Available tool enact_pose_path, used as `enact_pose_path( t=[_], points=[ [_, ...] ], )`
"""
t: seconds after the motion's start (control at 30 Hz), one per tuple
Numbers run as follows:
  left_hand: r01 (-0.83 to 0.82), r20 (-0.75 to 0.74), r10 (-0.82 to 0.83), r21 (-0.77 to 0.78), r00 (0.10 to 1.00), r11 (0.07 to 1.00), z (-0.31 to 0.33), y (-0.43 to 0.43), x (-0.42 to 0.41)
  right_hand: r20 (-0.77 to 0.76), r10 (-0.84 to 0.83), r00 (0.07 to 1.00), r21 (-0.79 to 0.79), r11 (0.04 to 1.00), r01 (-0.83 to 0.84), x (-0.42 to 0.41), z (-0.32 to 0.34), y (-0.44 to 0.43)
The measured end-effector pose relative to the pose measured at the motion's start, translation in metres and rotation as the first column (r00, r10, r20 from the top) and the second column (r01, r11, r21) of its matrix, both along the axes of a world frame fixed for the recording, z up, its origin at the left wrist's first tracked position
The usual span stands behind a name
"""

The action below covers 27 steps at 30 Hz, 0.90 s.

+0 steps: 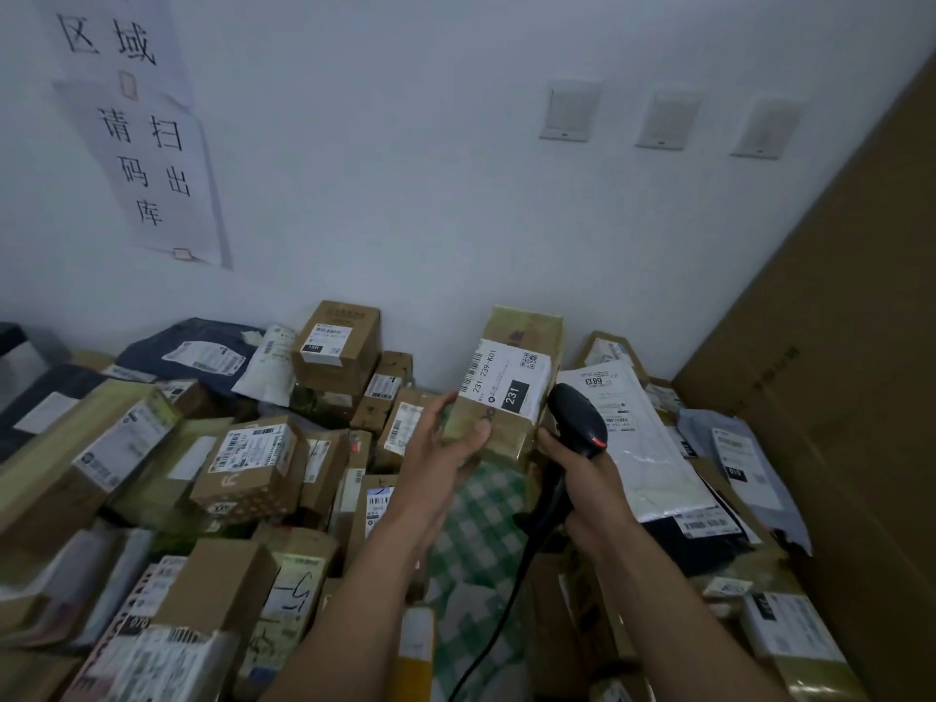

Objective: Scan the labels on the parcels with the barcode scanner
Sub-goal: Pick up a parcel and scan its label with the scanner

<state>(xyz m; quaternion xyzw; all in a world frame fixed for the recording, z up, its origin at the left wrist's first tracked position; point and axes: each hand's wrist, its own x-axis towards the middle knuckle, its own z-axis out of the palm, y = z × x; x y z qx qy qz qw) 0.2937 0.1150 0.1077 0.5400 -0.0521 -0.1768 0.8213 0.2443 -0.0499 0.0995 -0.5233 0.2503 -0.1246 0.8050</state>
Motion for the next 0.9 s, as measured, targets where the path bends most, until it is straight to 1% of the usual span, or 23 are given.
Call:
enact_pose_path(
  t=[0.07,0.13,0.17,0.2,0.27,0.33,0.43,0.53,0.6,0.67,0.73,0.83,0.9],
  points=[
    [-0.053,0.082,0.043,0.123,0.996,0.991,0.000,0.005,0.007,-0.008,0.016,1.000,-0.048,0.999,-0.016,-0.004,0.003,0.001],
    [-0.125,0.177,0.075,0.291,0.981,0.949,0.003,0.010,0.014,-0.005,0.008,1.000,-0.096,0.995,-0.009,-0.009,0.009,0.000],
    [-0.146,0.227,0.064,0.368,0.972,0.918,0.004,0.012,0.019,-0.003,-0.002,1.000,-0.137,0.991,0.001,-0.011,0.012,-0.001],
    [-0.161,0.269,0.043,0.431,0.962,0.888,0.004,0.014,0.023,-0.009,-0.012,1.000,-0.185,0.983,0.010,-0.013,0.015,-0.003],
    [-0.183,0.350,-0.008,0.507,0.937,0.842,0.003,0.017,0.036,-0.029,-0.004,1.000,-0.271,0.963,-0.004,-0.017,0.022,-0.005],
    [-0.223,0.427,-0.059,0.580,0.902,0.784,0.001,0.018,0.046,-0.062,0.062,0.996,-0.344,0.936,-0.079,-0.021,0.032,-0.006],
    [-0.311,0.516,-0.164,0.708,0.841,0.634,0.001,0.018,0.060,-0.107,0.159,0.981,-0.468,0.863,-0.191,-0.026,0.045,-0.005],
    [-0.344,0.557,-0.312,0.773,0.770,0.533,0.003,0.017,0.069,-0.155,0.201,0.967,-0.537,0.805,-0.253,-0.026,0.050,-0.003],
    [-0.363,0.555,-0.391,0.808,0.734,0.465,0.001,0.016,0.077,-0.175,0.202,0.964,-0.565,0.781,-0.267,-0.026,0.050,-0.001],
    [-0.368,0.537,-0.428,0.830,0.727,0.419,-0.005,0.017,0.086,-0.191,0.223,0.956,-0.583,0.758,-0.293,-0.026,0.053,0.000],
    [-0.365,0.528,-0.435,0.838,0.730,0.405,-0.008,0.017,0.091,-0.190,0.246,0.951,-0.588,0.747,-0.311,-0.025,0.054,0.002],
    [-0.377,0.553,-0.439,0.822,0.708,0.426,-0.008,0.015,0.092,-0.213,0.234,0.949,-0.602,0.734,-0.316,-0.023,0.057,0.002],
    [-0.383,0.552,-0.448,0.825,0.703,0.416,-0.010,0.014,0.095,-0.244,0.246,0.938,-0.621,0.704,-0.346,-0.023,0.057,0.000]
  ],
)
